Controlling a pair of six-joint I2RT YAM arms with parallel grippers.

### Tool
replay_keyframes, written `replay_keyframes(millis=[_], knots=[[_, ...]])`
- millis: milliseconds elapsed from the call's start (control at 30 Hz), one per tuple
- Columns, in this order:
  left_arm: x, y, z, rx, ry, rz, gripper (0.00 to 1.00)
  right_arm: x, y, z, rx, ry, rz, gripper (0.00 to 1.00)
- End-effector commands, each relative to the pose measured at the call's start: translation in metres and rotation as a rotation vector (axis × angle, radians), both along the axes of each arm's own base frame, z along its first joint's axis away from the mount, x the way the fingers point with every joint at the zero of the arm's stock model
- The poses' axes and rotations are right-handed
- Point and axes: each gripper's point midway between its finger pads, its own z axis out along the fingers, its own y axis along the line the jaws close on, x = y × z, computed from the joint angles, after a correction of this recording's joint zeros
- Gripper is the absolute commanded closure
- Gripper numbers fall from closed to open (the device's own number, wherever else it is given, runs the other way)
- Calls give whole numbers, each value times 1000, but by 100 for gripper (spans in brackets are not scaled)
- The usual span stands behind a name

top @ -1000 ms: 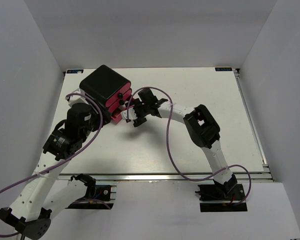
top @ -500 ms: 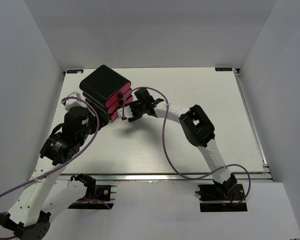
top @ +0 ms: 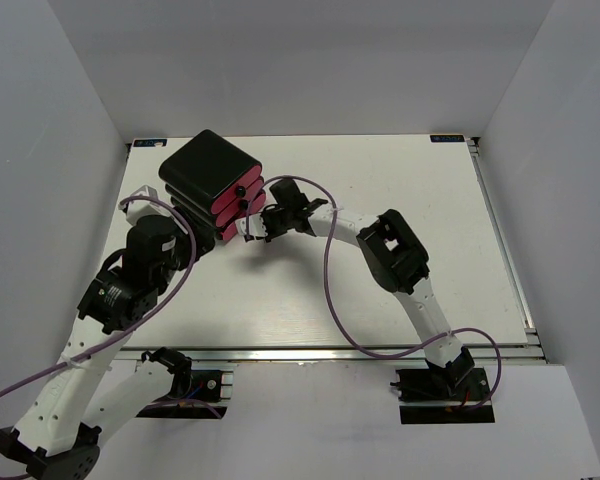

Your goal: Organize the makeup

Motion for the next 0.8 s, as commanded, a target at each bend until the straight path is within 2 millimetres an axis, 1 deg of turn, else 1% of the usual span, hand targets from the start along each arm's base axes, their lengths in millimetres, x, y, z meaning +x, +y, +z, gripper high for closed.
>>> replay_keyframes(millis=[0, 67, 100, 167, 200, 300, 467, 533, 567, 600, 633, 667, 700, 733, 767], knots=[[-5, 8, -3, 3, 2, 31, 27, -15, 2, -10, -41, 50, 60, 79], [-6, 9, -3, -1, 2, 34, 27, -16, 4, -13, -49, 52, 72, 74], [-6, 9, -3, -1, 1, 38, 27, -16, 7, -10, -43, 43, 77, 65], [-7, 9, -5, -3, 4, 40, 27, -16, 10, -10, -41, 35, 82, 56], [-7, 9, -5, -4, 3, 40, 27, -15, 12, -9, -34, 32, 83, 49], [-7, 9, -7, -6, 8, 39, 27, -13, 14, -9, -29, 26, 81, 42], [-6, 9, -7, -2, 11, 41, 27, -13, 13, -11, -34, 30, 72, 41], [-6, 9, -7, -2, 10, 41, 27, -15, 11, -7, -37, 37, 65, 46], [-5, 8, -7, -5, 6, 41, 28, -17, 6, -11, -49, 50, 55, 53], [-5, 9, -7, -5, 3, 41, 29, -19, 3, -12, -55, 55, 48, 55], [-5, 8, -6, -10, -3, 36, 31, -19, -1, -3, -50, 51, 40, 56], [-4, 7, -7, -9, -6, 31, 43, -26, -12, -12, -68, 82, 31, 57], [-2, 5, -4, -20, -22, 25, 51, -29, -19, -10, -66, 100, 21, 57], [-2, 3, -3, -25, -29, 14, 60, -28, -27, 9, -39, 115, -9, 56], [-2, 1, -3, -30, -38, 7, 68, -42, -41, -1, -52, 170, -16, 53]])
